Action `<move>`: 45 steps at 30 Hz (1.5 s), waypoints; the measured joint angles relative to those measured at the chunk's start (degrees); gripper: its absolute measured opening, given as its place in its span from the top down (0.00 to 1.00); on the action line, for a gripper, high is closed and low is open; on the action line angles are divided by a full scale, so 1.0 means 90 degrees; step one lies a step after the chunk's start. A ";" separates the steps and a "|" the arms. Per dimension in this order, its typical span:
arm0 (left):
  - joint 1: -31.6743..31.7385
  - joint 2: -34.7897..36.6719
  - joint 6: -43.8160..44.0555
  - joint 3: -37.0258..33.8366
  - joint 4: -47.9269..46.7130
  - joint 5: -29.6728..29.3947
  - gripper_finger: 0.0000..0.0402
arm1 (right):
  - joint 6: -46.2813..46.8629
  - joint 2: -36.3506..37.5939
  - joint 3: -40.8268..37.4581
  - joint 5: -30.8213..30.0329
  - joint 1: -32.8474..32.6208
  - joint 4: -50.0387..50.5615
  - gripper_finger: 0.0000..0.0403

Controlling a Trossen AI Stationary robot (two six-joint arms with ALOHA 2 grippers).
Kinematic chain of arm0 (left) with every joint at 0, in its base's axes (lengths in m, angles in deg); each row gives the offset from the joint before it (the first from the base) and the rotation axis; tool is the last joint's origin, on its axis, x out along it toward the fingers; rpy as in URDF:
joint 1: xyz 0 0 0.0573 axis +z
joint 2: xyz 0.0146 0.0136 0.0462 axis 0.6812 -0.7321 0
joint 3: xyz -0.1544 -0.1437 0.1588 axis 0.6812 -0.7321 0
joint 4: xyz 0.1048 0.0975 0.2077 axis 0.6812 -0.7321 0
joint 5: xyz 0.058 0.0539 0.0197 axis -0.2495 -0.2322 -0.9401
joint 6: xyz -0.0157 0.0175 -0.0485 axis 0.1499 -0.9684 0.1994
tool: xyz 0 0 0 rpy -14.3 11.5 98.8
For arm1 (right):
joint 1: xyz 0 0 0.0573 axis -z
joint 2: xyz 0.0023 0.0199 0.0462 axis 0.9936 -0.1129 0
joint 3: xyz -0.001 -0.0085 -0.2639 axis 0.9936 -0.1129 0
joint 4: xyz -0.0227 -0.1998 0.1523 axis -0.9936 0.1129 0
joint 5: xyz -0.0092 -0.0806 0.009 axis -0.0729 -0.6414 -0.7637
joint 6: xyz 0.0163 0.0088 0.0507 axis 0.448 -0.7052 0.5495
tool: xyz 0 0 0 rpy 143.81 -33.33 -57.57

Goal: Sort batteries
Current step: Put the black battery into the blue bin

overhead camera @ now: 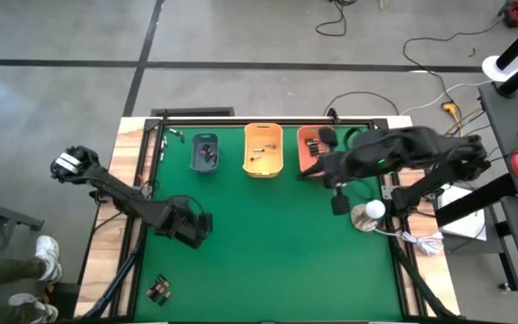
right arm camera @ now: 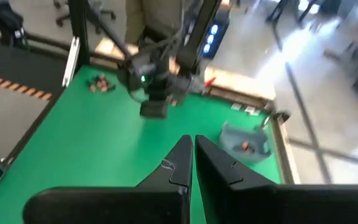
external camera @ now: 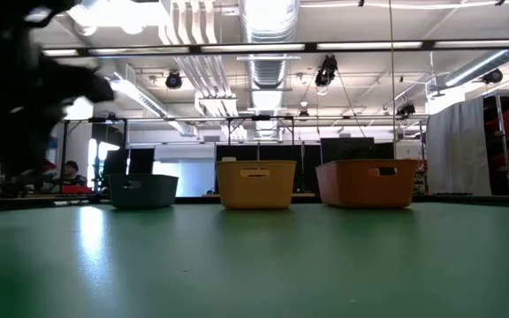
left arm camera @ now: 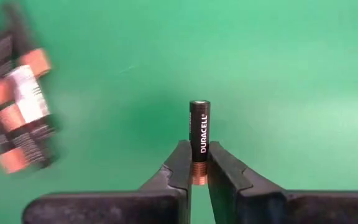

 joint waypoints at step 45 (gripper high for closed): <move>0.7513 -0.2085 -0.8983 0.1831 0.0139 0.1086 0.98 | 0.0647 0.0343 -0.2215 0.0308 0.2385 -0.1340 0.97</move>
